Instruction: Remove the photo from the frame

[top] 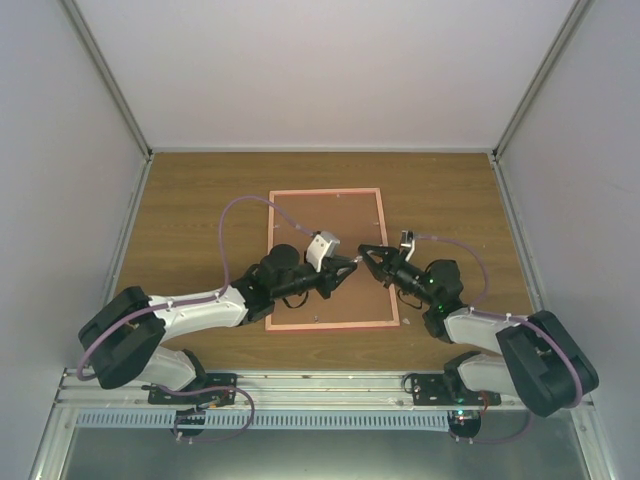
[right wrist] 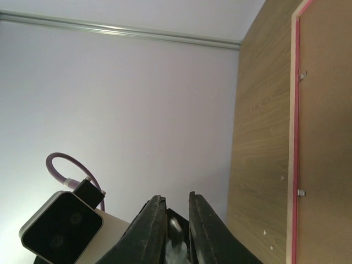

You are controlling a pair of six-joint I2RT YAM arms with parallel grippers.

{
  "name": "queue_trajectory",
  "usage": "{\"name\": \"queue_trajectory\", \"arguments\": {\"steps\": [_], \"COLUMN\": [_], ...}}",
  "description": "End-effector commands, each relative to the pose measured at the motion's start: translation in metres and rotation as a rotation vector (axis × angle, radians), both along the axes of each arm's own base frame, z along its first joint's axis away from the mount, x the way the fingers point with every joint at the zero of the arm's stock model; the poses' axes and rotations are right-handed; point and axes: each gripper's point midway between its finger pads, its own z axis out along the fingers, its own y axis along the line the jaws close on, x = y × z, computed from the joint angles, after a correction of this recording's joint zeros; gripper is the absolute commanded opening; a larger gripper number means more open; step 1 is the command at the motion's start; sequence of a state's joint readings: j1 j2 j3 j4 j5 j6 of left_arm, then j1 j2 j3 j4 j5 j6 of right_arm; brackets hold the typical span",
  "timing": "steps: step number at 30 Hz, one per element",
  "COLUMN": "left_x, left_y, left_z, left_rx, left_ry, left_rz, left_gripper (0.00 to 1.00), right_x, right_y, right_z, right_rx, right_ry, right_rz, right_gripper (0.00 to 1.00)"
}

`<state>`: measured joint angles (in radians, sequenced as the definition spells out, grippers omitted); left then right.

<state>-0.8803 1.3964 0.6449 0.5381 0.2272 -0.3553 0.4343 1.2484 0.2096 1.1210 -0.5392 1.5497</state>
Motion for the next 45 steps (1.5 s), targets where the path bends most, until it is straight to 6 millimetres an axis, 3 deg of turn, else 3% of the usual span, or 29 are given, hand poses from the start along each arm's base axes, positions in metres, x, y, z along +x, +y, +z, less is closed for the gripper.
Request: {"name": "queue_trajectory", "arguments": {"steps": [1,7,12,14,17,21,27,35,45], "left_x": [0.005,0.017,0.028,0.031,0.033,0.038,0.038,0.034,0.032], "left_y": [0.006,0.018,0.030,0.035,0.043,0.055,0.066,0.062,0.054], "left_z": [0.018,-0.002,-0.020,-0.025,-0.027,-0.033,-0.038,-0.045,-0.051], "left_rx": [-0.016,0.104,0.200,0.230,0.258,0.313,0.347,0.363,0.364], "left_ry": [-0.061,-0.013,0.062,0.093,0.124,0.190,0.248,0.272,0.301], "left_rz": [0.042,0.113,0.150,0.152,0.157,0.171,0.156,0.124,0.076], "left_gripper": [0.00,0.00,0.00,0.00,0.00,0.00,0.00,0.00,0.00], "right_x": [-0.002,0.015,0.053,0.065,0.078,0.097,0.121,0.132,0.127], "right_y": [-0.002,-0.015,-0.039,-0.051,-0.067,-0.089,-0.104,-0.099,-0.088], "right_z": [-0.009,-0.023,-0.032,-0.037,-0.048,-0.085,-0.114,-0.155,-0.173], "right_rx": [-0.024,-0.182,-0.578,-0.709,-0.843,-1.053,-1.197,-1.230,-1.209], "right_ry": [-0.007,-0.021,-0.116,-0.134,-0.130,-0.059,-0.017,0.020,0.017], "right_rz": [0.015,0.019,-0.035,-0.045,-0.037,-0.033,-0.033,0.053,0.132], "right_gripper": [0.19,0.44,0.62,0.63,0.63,0.62,0.57,0.47,0.27]}}
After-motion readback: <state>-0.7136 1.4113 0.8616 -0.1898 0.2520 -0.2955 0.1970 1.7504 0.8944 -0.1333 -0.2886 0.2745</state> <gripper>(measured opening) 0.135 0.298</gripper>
